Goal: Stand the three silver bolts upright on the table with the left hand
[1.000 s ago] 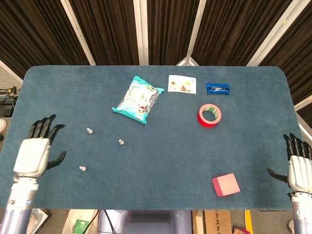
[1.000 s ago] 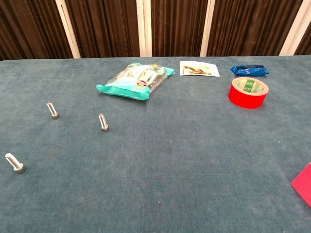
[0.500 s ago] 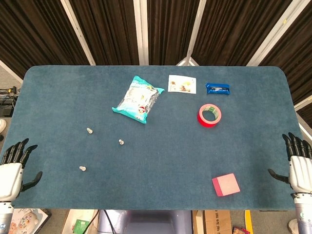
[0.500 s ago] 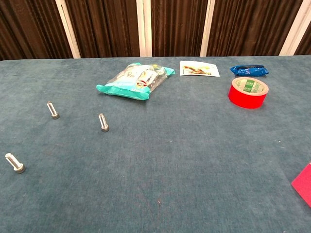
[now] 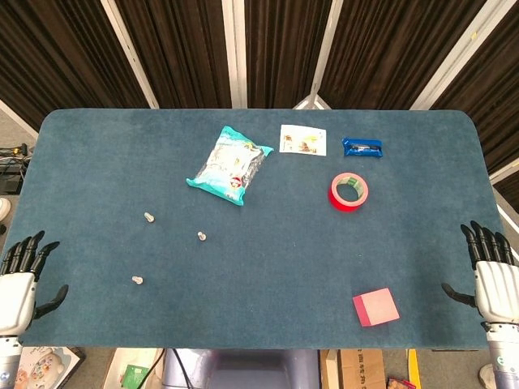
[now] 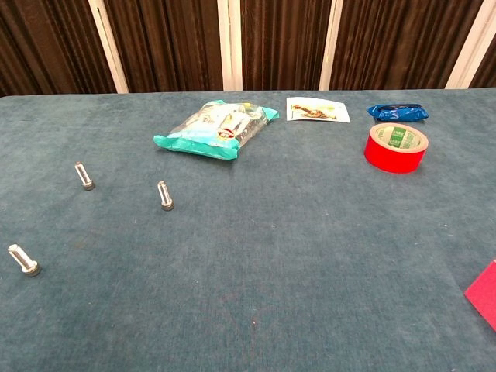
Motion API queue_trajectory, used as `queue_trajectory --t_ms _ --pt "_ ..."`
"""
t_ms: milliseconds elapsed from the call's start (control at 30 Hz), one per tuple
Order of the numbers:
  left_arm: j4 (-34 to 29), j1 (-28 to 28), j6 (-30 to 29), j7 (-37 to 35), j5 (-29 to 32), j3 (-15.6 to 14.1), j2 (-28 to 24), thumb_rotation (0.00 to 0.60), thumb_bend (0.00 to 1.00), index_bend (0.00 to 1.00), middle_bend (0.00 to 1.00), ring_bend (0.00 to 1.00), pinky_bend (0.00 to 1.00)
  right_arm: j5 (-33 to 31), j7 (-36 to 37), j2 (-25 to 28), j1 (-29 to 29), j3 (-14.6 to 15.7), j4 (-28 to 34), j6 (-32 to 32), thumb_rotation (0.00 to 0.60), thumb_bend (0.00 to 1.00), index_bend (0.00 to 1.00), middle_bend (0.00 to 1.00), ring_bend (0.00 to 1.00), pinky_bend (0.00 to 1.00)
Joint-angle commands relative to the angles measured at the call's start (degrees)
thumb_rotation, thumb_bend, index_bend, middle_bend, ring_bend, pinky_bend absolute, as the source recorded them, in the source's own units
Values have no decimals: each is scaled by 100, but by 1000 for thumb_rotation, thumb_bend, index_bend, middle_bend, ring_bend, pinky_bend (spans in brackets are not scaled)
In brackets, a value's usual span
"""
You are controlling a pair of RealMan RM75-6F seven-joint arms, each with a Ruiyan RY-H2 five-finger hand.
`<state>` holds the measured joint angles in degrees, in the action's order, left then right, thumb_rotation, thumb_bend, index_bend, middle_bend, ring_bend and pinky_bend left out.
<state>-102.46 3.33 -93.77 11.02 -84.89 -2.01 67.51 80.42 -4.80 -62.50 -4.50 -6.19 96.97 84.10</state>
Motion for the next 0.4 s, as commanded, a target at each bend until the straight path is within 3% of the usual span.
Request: queue_trajectory --t_ms 33,400 --pt "122 -42 -91 -180 -81 77 -18 600 424 175 0 0 0 88 59 9 -17 29 -45 -11 600 0 8 0 0 0" --pt "419 -54 -81 -306 39 317 -27 600 424 179 0 0 0 192 261 60 -32 57 -114 -38 600 0 8 0 0 0"
